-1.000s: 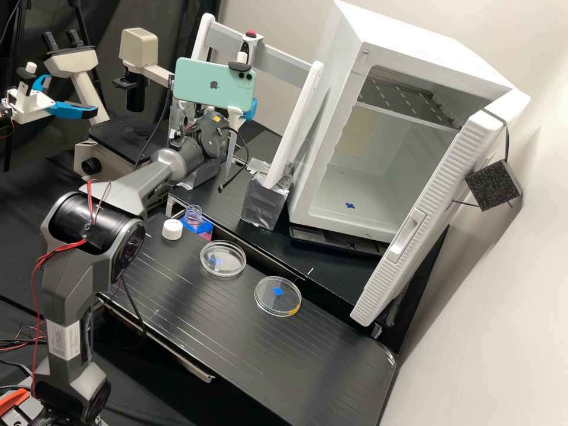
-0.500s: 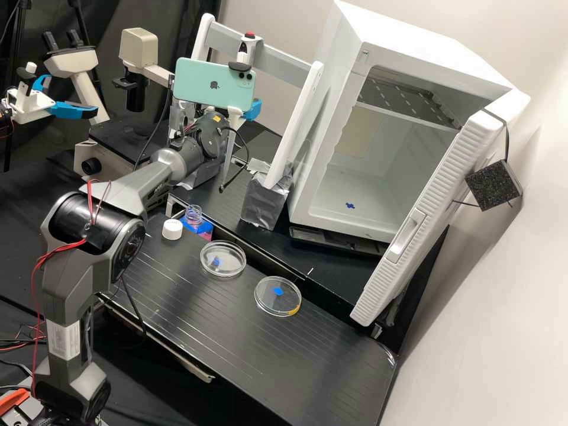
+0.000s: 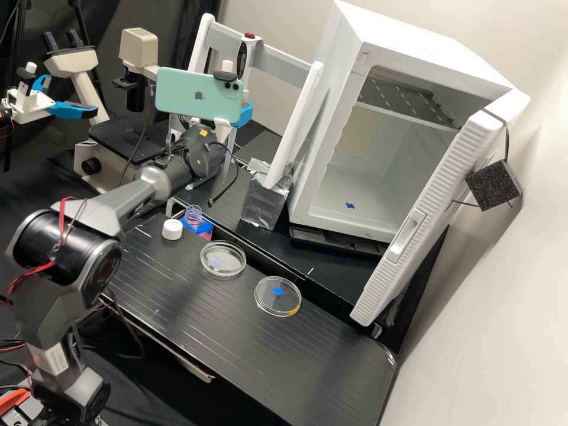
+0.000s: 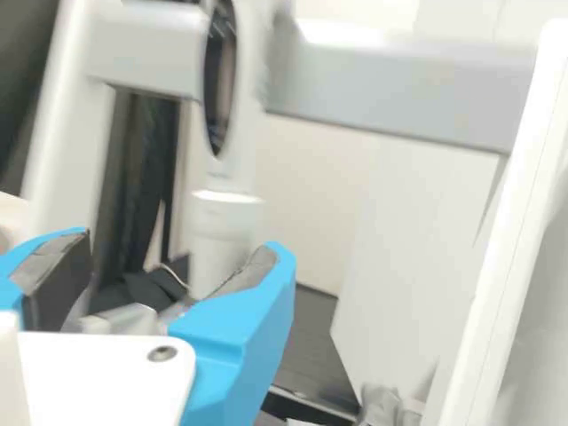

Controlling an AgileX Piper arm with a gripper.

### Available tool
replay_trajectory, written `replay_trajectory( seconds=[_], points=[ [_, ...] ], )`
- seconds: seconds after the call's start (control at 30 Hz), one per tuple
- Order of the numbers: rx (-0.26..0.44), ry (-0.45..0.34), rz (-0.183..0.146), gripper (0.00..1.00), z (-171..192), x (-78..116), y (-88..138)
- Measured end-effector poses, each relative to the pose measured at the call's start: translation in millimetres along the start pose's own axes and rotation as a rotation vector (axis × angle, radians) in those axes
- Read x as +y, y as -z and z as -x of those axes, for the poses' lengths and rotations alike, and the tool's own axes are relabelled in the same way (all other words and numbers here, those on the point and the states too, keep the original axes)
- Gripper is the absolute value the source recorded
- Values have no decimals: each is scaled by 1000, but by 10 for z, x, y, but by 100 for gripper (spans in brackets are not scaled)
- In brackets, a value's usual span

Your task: Use the pipette

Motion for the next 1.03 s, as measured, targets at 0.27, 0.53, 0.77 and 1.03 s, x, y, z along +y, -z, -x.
replay_trajectory(
  seconds=[0.27,0.53,0.77,1.03],
  points=[
    [65,-185,-65,100,670,-118,-22],
    [70,-439,-68,100,1099,-430,-329],
    [44,-540,-103,100,1296,-602,-709],
    [-54,-554,-145,100,1448,-641,-969]
  ],
)
